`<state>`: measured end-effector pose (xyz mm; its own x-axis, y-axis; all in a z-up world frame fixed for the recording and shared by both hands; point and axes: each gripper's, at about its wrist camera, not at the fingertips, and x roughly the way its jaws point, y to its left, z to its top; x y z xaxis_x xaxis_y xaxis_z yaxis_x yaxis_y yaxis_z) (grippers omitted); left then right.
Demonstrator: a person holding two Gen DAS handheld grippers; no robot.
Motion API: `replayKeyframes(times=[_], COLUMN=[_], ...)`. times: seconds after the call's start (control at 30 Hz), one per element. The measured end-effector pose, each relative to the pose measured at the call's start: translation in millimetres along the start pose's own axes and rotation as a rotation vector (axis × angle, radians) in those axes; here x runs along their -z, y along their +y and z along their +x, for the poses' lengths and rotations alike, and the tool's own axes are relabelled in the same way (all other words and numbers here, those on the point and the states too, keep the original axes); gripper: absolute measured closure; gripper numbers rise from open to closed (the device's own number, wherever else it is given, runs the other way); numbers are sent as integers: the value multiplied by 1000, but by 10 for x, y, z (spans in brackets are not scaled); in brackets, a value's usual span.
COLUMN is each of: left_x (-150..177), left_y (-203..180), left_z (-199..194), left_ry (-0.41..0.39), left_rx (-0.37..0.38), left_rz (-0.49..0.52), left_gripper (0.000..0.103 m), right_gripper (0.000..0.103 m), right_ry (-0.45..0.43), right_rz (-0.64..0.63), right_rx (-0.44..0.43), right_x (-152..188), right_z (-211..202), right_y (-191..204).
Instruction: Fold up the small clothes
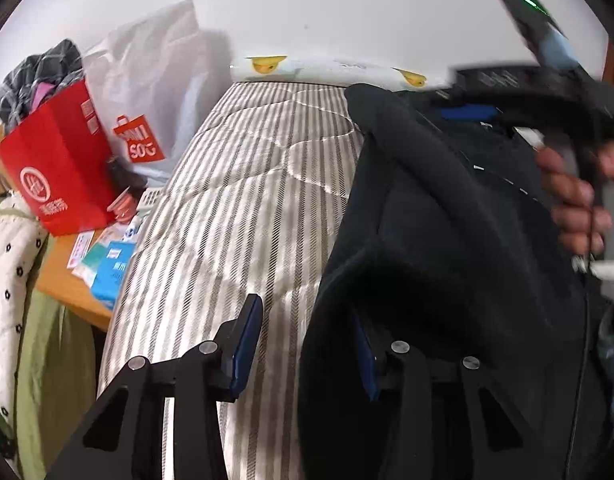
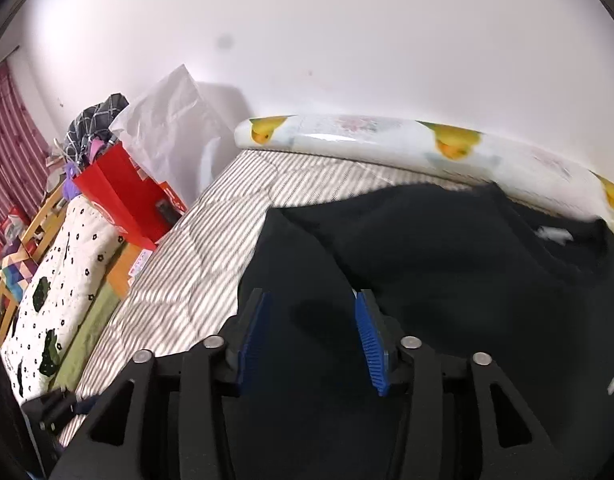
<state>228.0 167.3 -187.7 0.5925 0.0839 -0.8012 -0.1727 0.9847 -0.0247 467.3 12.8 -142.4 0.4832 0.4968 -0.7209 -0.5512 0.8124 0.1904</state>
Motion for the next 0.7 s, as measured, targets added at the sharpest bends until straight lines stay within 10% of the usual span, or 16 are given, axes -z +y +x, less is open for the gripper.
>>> replayKeyframes(times=[0.17, 0.3, 0.5, 0.7], left_x=[-41, -31, -42, -67], left_y=[14, 23, 213, 275], left_z=[42, 84, 29, 101], left_ry=[-36, -44, -90, -64], left_rx=[41, 98, 165, 197], left_rz=[13, 15, -75, -126], left_gripper=[72, 88, 96, 96], right_gripper=[56, 92, 96, 95], right_ry=[37, 97, -38, 6], right_rz=[10, -3, 16, 4], right_rx=[-33, -71, -89, -82], right_x=[-306, -426, -699, -899], right_z=[362, 628, 530, 968], right_y=[13, 54, 26, 159])
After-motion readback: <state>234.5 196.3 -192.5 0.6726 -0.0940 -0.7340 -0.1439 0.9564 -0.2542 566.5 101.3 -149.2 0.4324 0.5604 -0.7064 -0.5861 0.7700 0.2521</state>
